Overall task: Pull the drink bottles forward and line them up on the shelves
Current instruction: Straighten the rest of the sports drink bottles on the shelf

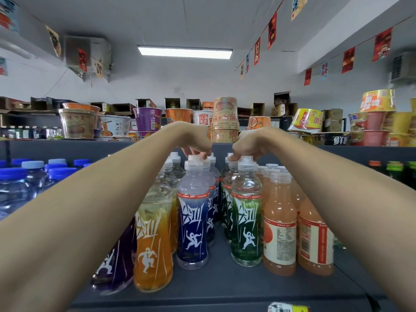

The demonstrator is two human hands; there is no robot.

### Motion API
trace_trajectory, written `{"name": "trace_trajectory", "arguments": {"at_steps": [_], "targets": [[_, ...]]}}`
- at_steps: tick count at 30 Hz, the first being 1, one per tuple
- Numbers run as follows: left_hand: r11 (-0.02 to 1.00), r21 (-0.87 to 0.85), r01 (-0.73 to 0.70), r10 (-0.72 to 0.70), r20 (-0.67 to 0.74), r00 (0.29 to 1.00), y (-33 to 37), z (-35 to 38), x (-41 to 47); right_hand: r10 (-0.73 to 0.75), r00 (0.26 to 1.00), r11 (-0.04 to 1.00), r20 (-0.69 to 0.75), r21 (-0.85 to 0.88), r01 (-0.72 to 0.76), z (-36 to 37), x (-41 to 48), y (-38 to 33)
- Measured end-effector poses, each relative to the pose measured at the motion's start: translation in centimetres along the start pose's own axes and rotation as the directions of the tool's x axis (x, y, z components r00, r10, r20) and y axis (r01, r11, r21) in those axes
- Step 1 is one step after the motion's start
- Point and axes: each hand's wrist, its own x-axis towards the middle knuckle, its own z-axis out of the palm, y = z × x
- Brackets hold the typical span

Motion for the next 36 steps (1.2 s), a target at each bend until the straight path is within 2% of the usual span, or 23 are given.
{"name": "trace_trajectory", "arguments": {"at_steps": [8,15,17,19,21,22,24,26,30,36], "targets": [[0.999,0.022,-0.025,0.027,-0.064,0.998,-0.4,0.5,-0.1,0.026,0.999,1.0,-0.04,0.017,-0.025,-0.1,-0.4,0.6],[0.996,0.084,-0.029,0.036,-0.08,0.996,-0.5,0.5,-0.9,-0.023,0.99,0.993,-0.142,-0.116,0.006,-0.1,-2.1,0.0],[0.993,0.121,-0.011,0.019,-0.069,0.997,-0.2,0.3,-1.7,-0.096,0.966,0.965,-0.238,-0.26,0.032,0.4,-3.1,-0.3],[0.981,0.192,0.029,-0.011,-0.094,0.995,0.2,0.1,-2.6,-0.275,0.894,0.856,-0.355,-0.514,0.059,1.2,-4.0,-0.4],[0.975,0.217,0.055,-0.035,-0.095,0.995,0.5,0.2,-3.4,-0.406,0.83,0.753,-0.382,-0.654,0.067,2.1,-4.7,-0.4],[0.976,0.207,0.062,-0.049,-0.068,0.996,0.6,0.4,-3.8,-0.422,0.829,0.733,-0.367,-0.677,0.073,2.6,-5.0,-0.3],[0.981,0.187,0.054,-0.056,0.007,0.998,0.6,1.0,-4.3,-0.397,0.864,0.744,-0.31,-0.66,0.104,3.3,-5.2,-0.1],[0.98,0.198,0.006,-0.011,0.024,1.0,0.3,1.6,-4.4,-0.394,0.884,0.767,-0.251,-0.619,0.166,3.6,-5.0,0.2],[0.978,0.198,-0.069,0.072,-0.011,0.997,-0.4,1.7,-4.6,-0.435,0.871,0.791,-0.229,-0.559,0.248,3.3,-5.1,0.7],[0.981,0.144,-0.13,0.127,0.032,0.991,0.4,1.2,-5.5,-0.542,0.824,0.761,-0.167,-0.513,0.397,2.9,-5.9,0.7]]}}
